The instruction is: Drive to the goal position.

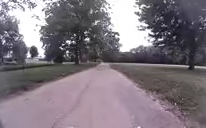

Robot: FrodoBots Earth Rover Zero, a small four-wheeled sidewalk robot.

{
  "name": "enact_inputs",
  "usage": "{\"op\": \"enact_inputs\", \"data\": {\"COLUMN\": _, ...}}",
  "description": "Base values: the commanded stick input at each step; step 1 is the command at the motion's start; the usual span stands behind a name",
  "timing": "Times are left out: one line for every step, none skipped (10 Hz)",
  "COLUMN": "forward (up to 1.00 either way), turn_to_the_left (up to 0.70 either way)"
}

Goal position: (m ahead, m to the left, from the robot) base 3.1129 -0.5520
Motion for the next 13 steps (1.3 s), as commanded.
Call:
{"op": "enact_inputs", "data": {"forward": 0.7, "turn_to_the_left": 0.1}}
{"op": "enact_inputs", "data": {"forward": 0.7, "turn_to_the_left": 0.02}}
{"op": "enact_inputs", "data": {"forward": 0.7, "turn_to_the_left": 0.01}}
{"op": "enact_inputs", "data": {"forward": 0.7, "turn_to_the_left": 0.0}}
{"op": "enact_inputs", "data": {"forward": 0.7, "turn_to_the_left": 0.0}}
{"op": "enact_inputs", "data": {"forward": 0.7, "turn_to_the_left": 0.0}}
{"op": "enact_inputs", "data": {"forward": 0.7, "turn_to_the_left": 0.0}}
{"op": "enact_inputs", "data": {"forward": 0.7, "turn_to_the_left": 0.0}}
{"op": "enact_inputs", "data": {"forward": 0.7, "turn_to_the_left": 0.0}}
{"op": "enact_inputs", "data": {"forward": 0.7, "turn_to_the_left": 0.0}}
{"op": "enact_inputs", "data": {"forward": 0.7, "turn_to_the_left": 0.0}}
{"op": "enact_inputs", "data": {"forward": 0.7, "turn_to_the_left": 0.0}}
{"op": "enact_inputs", "data": {"forward": 0.7, "turn_to_the_left": 0.0}}
